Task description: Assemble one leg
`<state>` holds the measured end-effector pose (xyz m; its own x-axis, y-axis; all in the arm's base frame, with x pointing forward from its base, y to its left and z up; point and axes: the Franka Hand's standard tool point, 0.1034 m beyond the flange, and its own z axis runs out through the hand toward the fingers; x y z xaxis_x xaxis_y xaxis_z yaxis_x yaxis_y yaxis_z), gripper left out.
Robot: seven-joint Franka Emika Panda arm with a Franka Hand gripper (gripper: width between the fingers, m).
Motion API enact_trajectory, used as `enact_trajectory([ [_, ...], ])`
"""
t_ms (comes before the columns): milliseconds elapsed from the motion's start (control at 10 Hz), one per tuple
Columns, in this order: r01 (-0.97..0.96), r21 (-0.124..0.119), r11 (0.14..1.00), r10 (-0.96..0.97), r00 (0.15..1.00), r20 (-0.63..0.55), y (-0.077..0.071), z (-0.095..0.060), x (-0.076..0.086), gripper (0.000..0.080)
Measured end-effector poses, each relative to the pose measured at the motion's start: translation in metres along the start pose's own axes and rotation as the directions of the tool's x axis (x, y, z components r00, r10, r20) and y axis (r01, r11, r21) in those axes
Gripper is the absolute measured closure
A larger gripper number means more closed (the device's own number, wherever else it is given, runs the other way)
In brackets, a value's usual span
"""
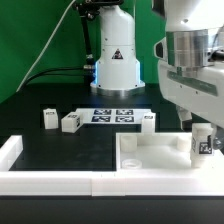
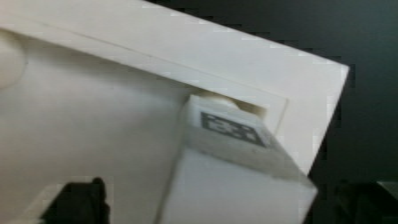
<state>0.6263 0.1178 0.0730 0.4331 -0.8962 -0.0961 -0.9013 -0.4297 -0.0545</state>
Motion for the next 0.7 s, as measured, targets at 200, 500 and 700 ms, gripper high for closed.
enact_trajectory([
  [200, 0.245, -0.008, 0.969, -0.245, 0.969, -0.008, -0.0014, 0.0003, -0.0047, 0.0151],
  [500, 0.604, -0.035, 0.796, -0.605, 0.796, -0.016, -0.0032, -0.0006, -0.0054, 0.0150],
  [700, 0.753, -0.063, 0.655, -0.754, 0.656, -0.005, -0.0033, -0.0016, -0.0066, 0.0150],
])
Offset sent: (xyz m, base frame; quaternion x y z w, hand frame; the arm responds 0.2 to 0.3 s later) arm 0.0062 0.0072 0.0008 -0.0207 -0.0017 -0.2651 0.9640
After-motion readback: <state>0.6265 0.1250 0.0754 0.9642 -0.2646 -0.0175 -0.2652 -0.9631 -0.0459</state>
